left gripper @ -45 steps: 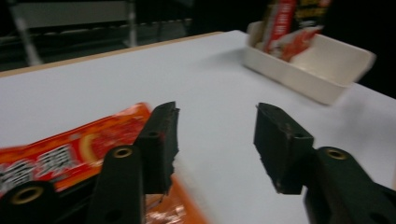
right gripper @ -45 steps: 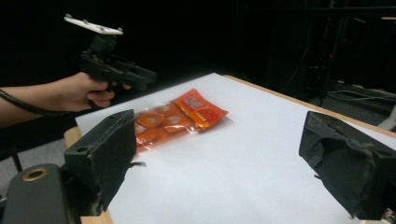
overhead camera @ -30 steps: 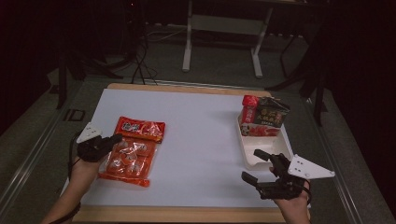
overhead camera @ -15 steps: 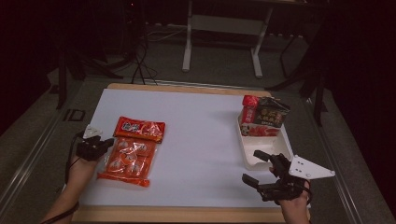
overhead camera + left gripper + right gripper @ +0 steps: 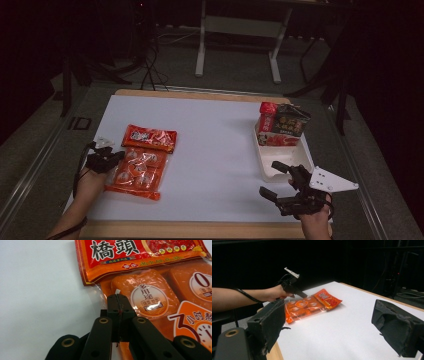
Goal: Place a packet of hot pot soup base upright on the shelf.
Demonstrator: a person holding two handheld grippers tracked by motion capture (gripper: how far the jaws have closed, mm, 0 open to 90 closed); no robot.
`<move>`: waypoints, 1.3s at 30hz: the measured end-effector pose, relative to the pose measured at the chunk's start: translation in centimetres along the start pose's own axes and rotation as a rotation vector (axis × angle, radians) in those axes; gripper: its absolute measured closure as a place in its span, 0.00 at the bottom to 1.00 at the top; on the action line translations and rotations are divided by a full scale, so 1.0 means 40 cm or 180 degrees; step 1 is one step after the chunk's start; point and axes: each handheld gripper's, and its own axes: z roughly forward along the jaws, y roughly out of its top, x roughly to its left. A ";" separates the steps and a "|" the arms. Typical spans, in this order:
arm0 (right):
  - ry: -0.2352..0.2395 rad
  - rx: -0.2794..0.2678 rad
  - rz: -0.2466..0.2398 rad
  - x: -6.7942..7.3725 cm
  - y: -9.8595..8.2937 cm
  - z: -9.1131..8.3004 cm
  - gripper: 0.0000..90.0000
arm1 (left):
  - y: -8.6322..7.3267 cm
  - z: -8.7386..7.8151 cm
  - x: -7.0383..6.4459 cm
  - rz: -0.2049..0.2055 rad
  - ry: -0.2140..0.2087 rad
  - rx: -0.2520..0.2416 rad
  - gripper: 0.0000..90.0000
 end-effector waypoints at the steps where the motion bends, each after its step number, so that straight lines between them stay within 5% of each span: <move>1: 0.0000 0.0007 0.0001 -0.001 -0.001 0.001 0.13 | 0.000 0.000 -0.003 0.0002 0.0007 -0.0002 1.00; 9: 0.0041 0.0039 0.0023 0.001 -0.004 0.007 0.13 | 0.007 0.004 -0.044 0.0092 -0.0113 0.0015 1.00; 24: 0.0063 0.0047 0.0034 -0.001 -0.005 0.005 0.13 | 0.047 0.045 -0.178 0.0428 -0.0530 0.0083 1.00; 34: 0.0077 0.0025 0.0044 -0.001 -0.004 0.003 0.13 | 0.038 -0.002 -0.152 0.0433 -0.0577 0.0005 1.00; 39: 0.0073 0.0040 0.0036 0.001 -0.004 0.005 0.13 | 0.018 -0.035 -0.155 0.0480 -0.0595 0.0093 1.00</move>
